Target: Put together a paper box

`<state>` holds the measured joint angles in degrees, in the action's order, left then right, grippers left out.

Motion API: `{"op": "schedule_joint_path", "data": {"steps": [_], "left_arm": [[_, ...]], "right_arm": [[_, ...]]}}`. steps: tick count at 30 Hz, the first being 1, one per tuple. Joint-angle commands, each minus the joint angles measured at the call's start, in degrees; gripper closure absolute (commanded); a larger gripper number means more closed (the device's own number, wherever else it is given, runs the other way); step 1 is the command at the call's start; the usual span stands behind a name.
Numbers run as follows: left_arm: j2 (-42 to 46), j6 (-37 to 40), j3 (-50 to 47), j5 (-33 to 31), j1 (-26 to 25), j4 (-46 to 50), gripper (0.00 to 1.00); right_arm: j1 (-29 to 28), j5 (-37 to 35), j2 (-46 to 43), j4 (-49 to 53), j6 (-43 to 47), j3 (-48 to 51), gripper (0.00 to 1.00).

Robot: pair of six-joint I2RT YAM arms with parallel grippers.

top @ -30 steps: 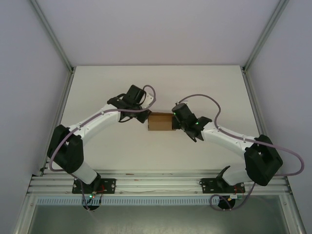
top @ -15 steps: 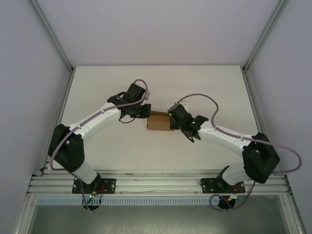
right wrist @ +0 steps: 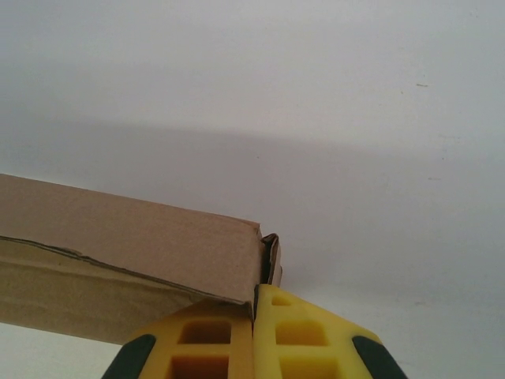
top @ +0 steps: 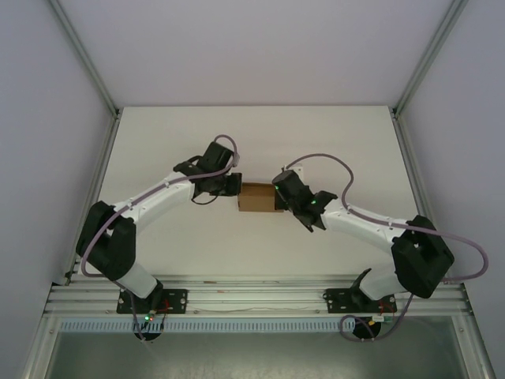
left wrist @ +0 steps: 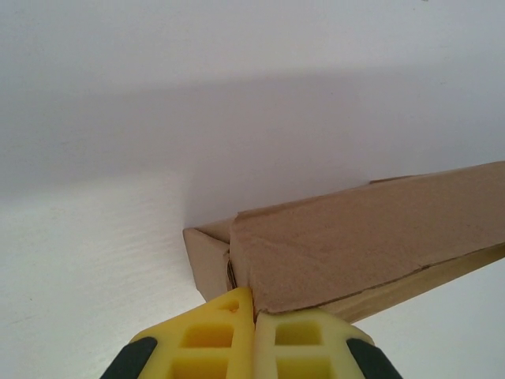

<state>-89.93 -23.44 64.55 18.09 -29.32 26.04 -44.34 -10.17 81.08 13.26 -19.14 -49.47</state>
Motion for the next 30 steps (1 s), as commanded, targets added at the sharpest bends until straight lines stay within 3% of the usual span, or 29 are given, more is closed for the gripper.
{"op": "schedule_joint_path", "data": {"steps": [1,9,18,20,24,30], "left_arm": [[-0.71,1.19,-4.57,-2.44,-0.47,0.41,1.0],[-2.37,0.61,-7.06,-3.75,-0.73,-1.13,1.0],[-2.14,1.04,-6.11,-4.77,-1.83,-0.91,1.0],[-2.22,1.03,-5.73,-5.05,-1.92,-0.58,1.0],[-2.39,1.43,-5.06,-4.88,-2.15,-0.3,1.0],[-2.61,2.17,-4.33,-4.7,-2.5,-0.3,1.0]], "right_arm": [[-0.4,1.14,1.93,3.72,1.91,3.91,1.0],[-0.4,0.92,0.89,5.37,0.9,2.32,0.95],[-0.13,-0.25,-2.56,10.48,0.72,-5.6,0.69],[0.1,1.48,-3.49,10.15,0.98,-5.93,0.59],[0.98,4.47,-6.11,8.06,0.99,-5.54,0.49],[4.65,4.72,-6.6,4.08,-1.49,-5.04,0.48]]}}
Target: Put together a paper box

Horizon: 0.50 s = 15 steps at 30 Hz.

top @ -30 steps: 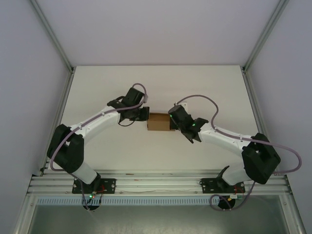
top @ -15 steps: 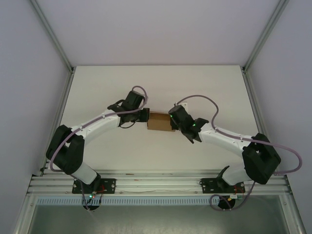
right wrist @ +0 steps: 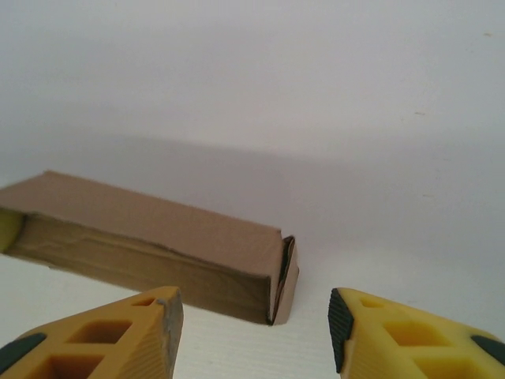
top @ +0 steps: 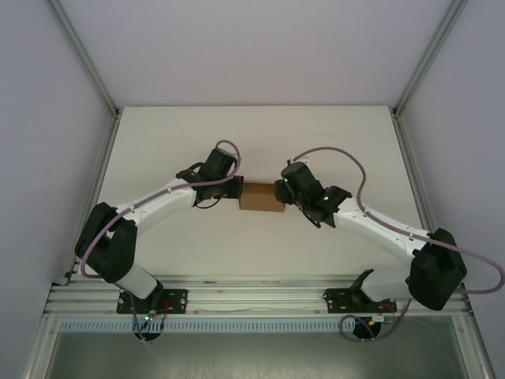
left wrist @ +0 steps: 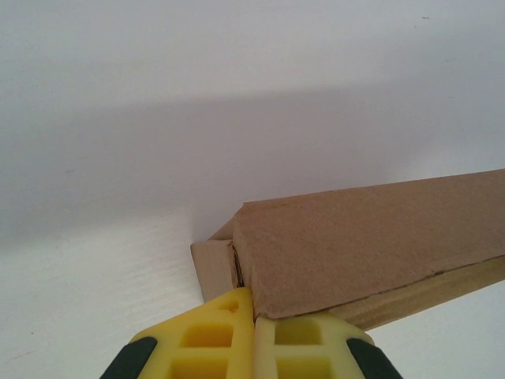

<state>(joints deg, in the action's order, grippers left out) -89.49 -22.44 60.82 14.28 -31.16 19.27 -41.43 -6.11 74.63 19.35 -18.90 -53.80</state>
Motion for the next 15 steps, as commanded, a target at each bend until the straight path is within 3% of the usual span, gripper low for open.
{"op": "schedule_joint_path", "data": {"steps": [1,11,13,15], "left_arm": [[-3.12,1.21,-0.44,-0.92,-0.66,6.57,1.0],[-2.37,1.89,0.94,-0.54,-0.66,7.18,1.0],[-1.27,2.39,1.64,-0.43,-0.66,7.66,0.81],[0.58,2.93,2.19,0.3,-0.66,8.08,0.78]], "right_arm": [[2.65,1.44,0.52,-2.13,-2.09,-0.87,0.48],[4.95,3.19,6.68,-2.35,-4.66,2.99,0.63],[4.89,3.89,7.33,-2.92,-5.09,4.49,0.63],[4.9,3.58,7.74,-3.54,-5.78,6.23,0.64]]}}
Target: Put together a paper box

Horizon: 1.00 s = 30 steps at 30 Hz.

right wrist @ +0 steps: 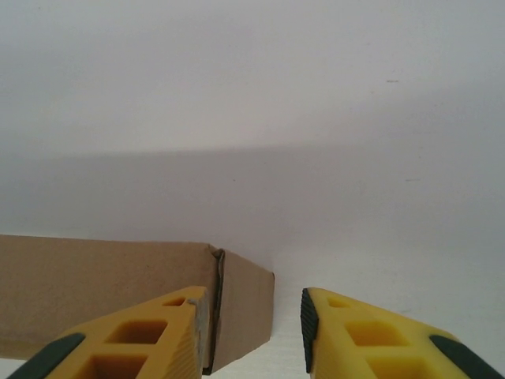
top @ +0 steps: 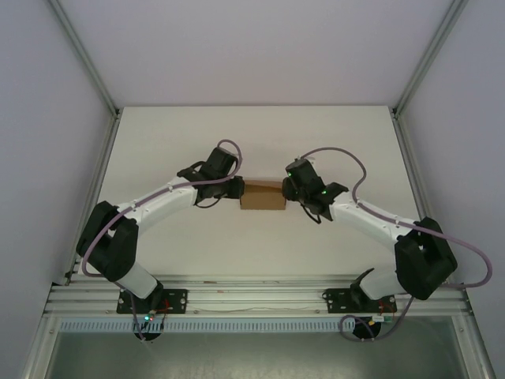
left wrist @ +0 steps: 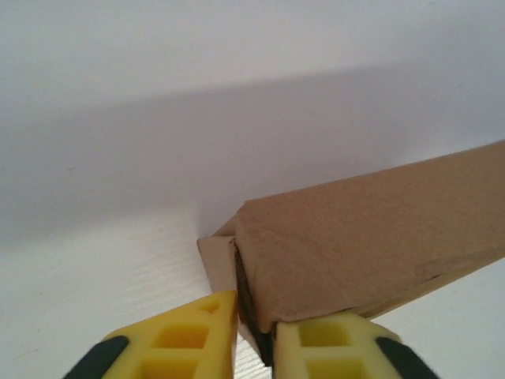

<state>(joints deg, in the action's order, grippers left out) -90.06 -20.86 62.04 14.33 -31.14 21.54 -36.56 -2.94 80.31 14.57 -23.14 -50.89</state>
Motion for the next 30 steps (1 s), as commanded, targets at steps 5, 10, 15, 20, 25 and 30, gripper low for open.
{"op": "schedule_joint_path", "data": {"steps": [5,10,15,20,25,30], "left_arm": [[6.85,0.29,1.21,-0.71,-0.62,6.32,0.37],[7.66,-3.84,1.06,0.44,2.28,4.28,0.16],[2.81,-6.24,0.91,8.52,6.97,-1.54,0.17],[-1.22,-6.9,-0.51,12.74,8.46,-5.51,0.28],[-2.19,-8.35,-5.34,15.87,9.43,-9.28,0.47],[-0.94,-9.69,-15.38,18.16,9.4,-15.87,0.68]], "right_arm": [[0.06,-0.71,1.8,0.93,-2.35,6.22,0.64],[0.07,-0.68,1.71,1.17,-1.57,6.26,0.64],[0.03,-0.05,1.49,0.69,-0.95,6.25,0.64],[0.04,0.37,1.59,0.43,-0.92,6.91,0.65],[0.07,-0.14,1.14,0.03,-1.24,8.32,0.65],[0.09,1.14,0.04,-4.36,-0.95,12.16,0.65]]}}
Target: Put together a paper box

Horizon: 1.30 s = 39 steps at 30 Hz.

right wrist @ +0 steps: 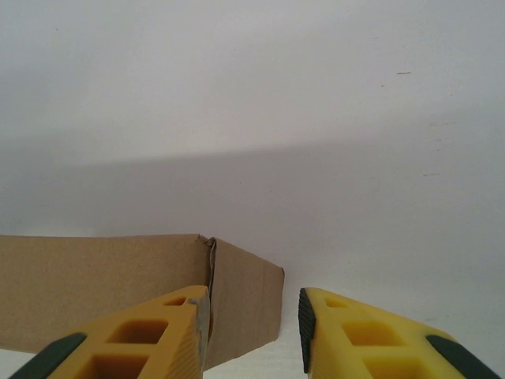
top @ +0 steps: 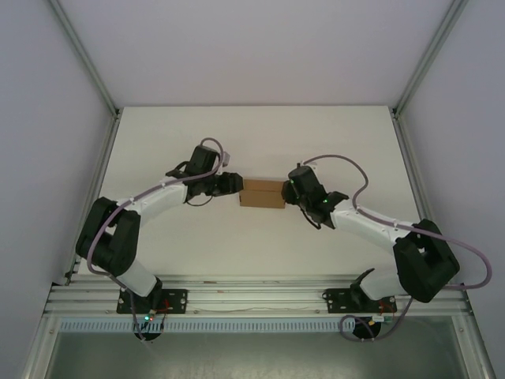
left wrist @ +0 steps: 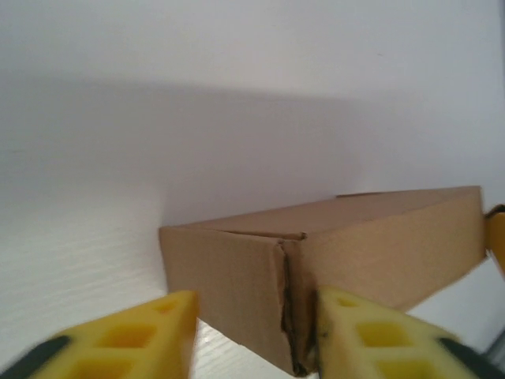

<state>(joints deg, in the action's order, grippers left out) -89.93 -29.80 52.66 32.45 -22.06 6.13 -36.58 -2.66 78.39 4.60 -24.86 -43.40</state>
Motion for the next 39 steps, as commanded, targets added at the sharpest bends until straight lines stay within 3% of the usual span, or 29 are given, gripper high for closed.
{"op": "schedule_joint_path", "data": {"steps": [1,3,7,9,10,12,15,17,19,22,23,24,28,31,36,39], "left_arm": [[-1.32,-0.93,-7.57,0.06,0.35,-1.7,0.74],[-2.37,-1.11,-9.32,0.35,0.31,-3.66,0.85],[-2.63,-0.5,-8.36,0.96,0.35,-3.78,0.87],[-1.32,1.02,-5.65,0.14,0.36,-1.29,0.68],[-0.49,1.56,-4.02,-0.58,0.35,-0.01,0.64],[1.24,2.64,-0.2,-2.63,0.34,2.5,0.43],[2.95,3.57,5.7,-5.2,0.44,5.64,0.23],[3.98,4.73,8.58,-6.9,0.4,7.4,0.15],[5.22,6.02,10.44,-10.61,0.48,9.94,0.0],[8.79,7.7,10.44,-20.61,1.02,14.0,0.0],[10.66,8.02,9.3,-25.49,1.42,14.59,0.0],[12.59,8.28,7.83,-30.66,1.73,14.96,0.0],[22.04,10.8,-1.13,-48.31,5.85,12.05,0.0],[29.88,13.59,-10.64,-50.83,11.79,3.84,0.0],[42.41,19.34,-24.53,-46.7,16.86,-10.13,0.0],[45.56,20.11,-26.13,-45.18,17.93,-10.43,0.0]], "right_arm": [[0.06,1.66,2.02,3.62,1.31,5.93,0.65],[0.1,2.56,2.12,-0.21,1.48,8.32,0.66],[0.05,3.8,-0.28,-0.94,4.35,8.65,0.65],[0.04,3.53,-2.53,2.14,7.18,5.46,0.58],[0.06,2.75,-3.46,4.2,8.39,3.21,0.54],[0.17,2.0,-4.69,7.68,11.33,-1.86,0.43],[0.46,3.74,-4.42,11.81,16.62,-9.36,0.33],[0.6,7.84,-3.16,14.06,22.58,-13.54,0.26],[0.61,14.82,-1.16,16.67,32.62,-16.4,0.22],[0.16,23.35,3.4,23.51,50.93,-20.85,0.13],[-0.22,25.4,5.29,26.99,59.07,-22.38,0.01],[-0.69,25.81,6.82,28.71,64.58,-23.27,0.0],[-2.72,17.32,14.56,31.94,73.34,-29.74,0.0],[-2.72,13.36,20.26,33.37,75.86,-34.61,0.0],[-2.93,12.39,26.84,34.89,79.21,-39.14,0.03],[-2.98,12.37,29.88,36.36,80.61,-41.26,0.18]]}}
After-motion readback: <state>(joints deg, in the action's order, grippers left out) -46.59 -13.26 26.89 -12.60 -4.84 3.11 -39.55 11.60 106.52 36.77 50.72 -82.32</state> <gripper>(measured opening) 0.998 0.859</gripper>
